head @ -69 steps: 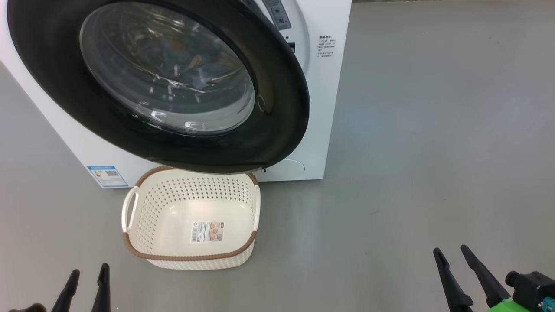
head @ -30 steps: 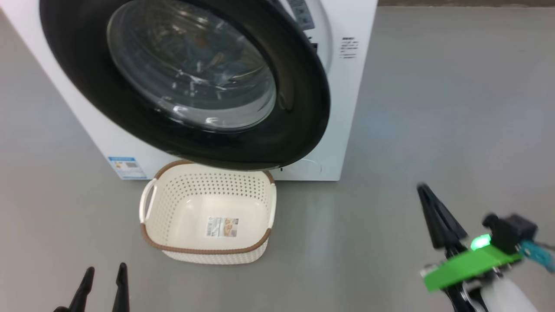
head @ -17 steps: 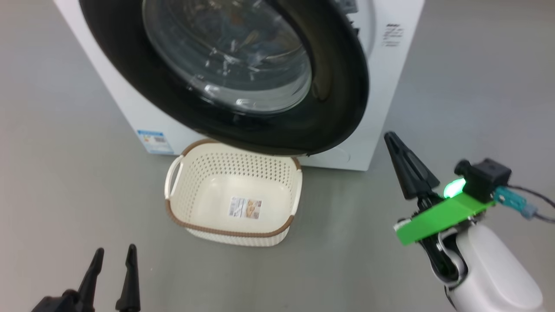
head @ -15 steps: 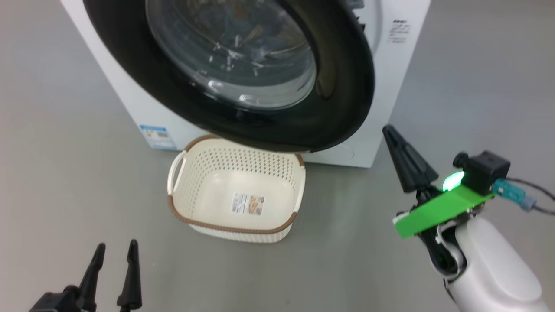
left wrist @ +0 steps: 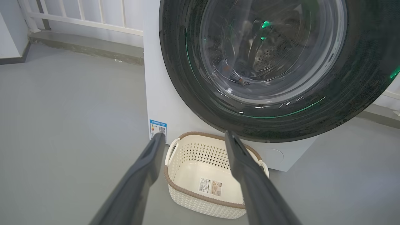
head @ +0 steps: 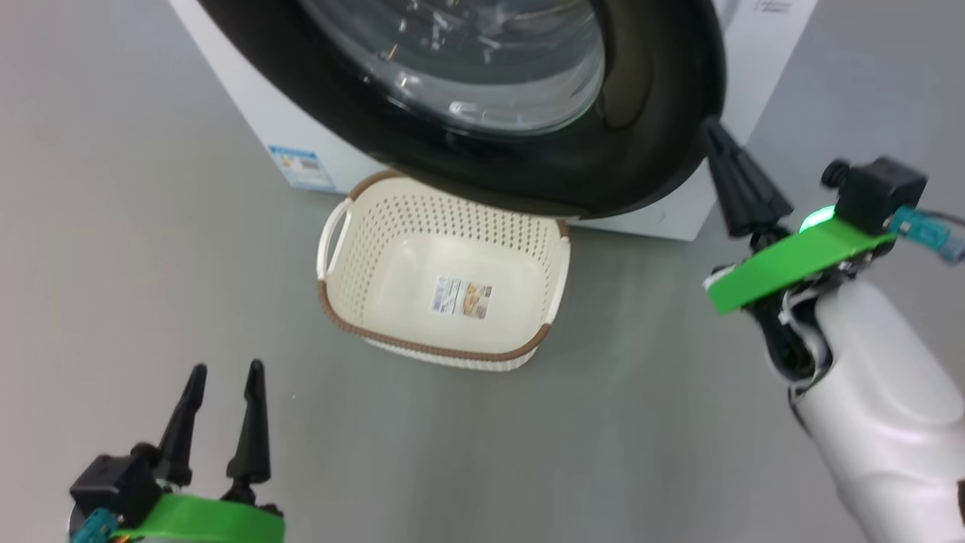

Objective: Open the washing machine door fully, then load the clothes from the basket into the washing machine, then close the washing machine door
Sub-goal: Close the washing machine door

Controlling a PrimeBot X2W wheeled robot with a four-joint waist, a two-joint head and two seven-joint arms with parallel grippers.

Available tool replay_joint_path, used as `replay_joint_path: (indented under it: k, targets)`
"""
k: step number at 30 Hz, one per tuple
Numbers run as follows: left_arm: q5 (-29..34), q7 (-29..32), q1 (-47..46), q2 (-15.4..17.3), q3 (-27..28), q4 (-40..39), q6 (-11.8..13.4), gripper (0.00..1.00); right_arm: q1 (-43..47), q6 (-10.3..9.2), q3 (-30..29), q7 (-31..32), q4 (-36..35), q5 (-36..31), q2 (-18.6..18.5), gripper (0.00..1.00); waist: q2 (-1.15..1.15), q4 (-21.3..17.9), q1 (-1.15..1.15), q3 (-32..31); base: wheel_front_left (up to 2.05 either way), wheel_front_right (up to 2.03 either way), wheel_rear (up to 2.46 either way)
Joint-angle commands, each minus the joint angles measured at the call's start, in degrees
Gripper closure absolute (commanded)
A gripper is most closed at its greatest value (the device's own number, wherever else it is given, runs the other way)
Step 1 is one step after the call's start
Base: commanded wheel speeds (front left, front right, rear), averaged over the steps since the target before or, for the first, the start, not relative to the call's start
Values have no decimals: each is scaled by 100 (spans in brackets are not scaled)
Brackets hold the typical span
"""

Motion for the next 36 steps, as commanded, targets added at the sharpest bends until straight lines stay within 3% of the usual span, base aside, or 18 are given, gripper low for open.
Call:
replay_joint_path:
  k: [1,11,36]
  targets:
    - [-57,-67,-183,49,158,-149,-18,0,-121,9,38,-27,-84,50,31,100,0,156,0,181,0,0,0]
    - [-99,-67,-403,-58,27,-177,-18,0,-736,9,-20,-27,324,89,-120,100,0,394,0,411,0,0,0]
    - [-212,-67,-972,-168,-305,-363,-18,0,-2319,9,-1165,-27,740,-240,-166,100,0,800,0,1217,0,0,0]
